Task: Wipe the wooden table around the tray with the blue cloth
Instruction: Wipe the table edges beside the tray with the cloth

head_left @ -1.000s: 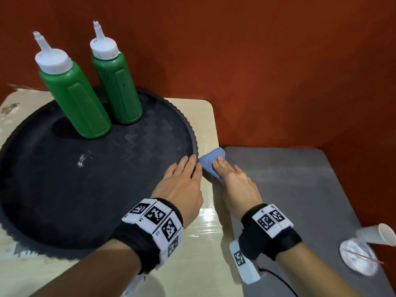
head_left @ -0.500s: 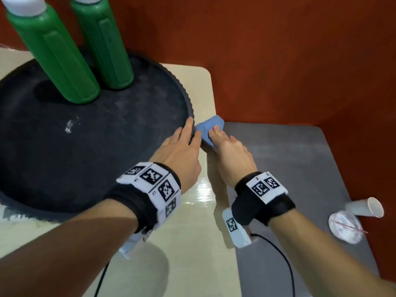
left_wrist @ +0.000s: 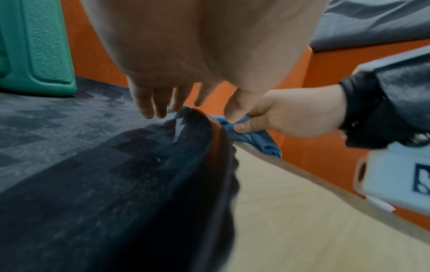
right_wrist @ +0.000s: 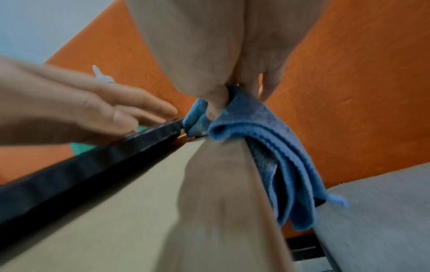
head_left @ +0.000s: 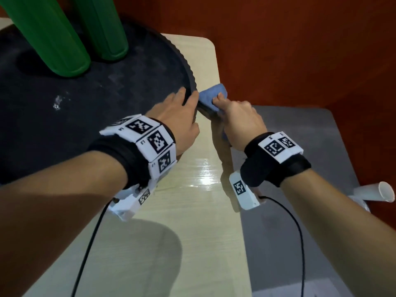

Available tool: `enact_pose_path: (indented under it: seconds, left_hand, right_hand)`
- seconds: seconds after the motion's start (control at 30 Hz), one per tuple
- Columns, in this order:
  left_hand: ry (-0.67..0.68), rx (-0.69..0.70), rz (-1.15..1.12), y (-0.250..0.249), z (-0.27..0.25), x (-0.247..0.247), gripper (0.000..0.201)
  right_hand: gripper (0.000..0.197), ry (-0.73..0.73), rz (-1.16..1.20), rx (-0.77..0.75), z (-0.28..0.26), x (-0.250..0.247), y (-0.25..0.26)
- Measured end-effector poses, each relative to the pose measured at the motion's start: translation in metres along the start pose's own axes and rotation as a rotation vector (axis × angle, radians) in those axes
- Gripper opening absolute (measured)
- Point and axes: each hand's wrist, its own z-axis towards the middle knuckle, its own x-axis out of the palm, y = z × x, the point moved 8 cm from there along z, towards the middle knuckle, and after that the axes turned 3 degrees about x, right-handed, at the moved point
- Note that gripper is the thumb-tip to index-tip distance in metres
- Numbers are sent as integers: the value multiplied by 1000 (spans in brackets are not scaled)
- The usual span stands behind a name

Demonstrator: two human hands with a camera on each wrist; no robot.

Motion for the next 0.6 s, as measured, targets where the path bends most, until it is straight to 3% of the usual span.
enact_pose_path:
  seconds: [0.17, 0.3, 0.53, 0.6]
  left_hand:
    - [10, -2, 34, 0, 6, 1, 67]
    - [11, -17, -4, 2, 18, -4, 66]
    - [30, -33, -57, 11, 20, -6, 66]
    - [31, -34, -39, 15, 24, -7, 66]
  right_hand:
    - [42, 73, -58, -22, 49, -7, -6]
    - [45, 114, -89, -37, 88, -17, 0]
    - [63, 172, -140, -70, 57, -1, -13]
    - [54, 154, -132, -54, 76, -11, -8]
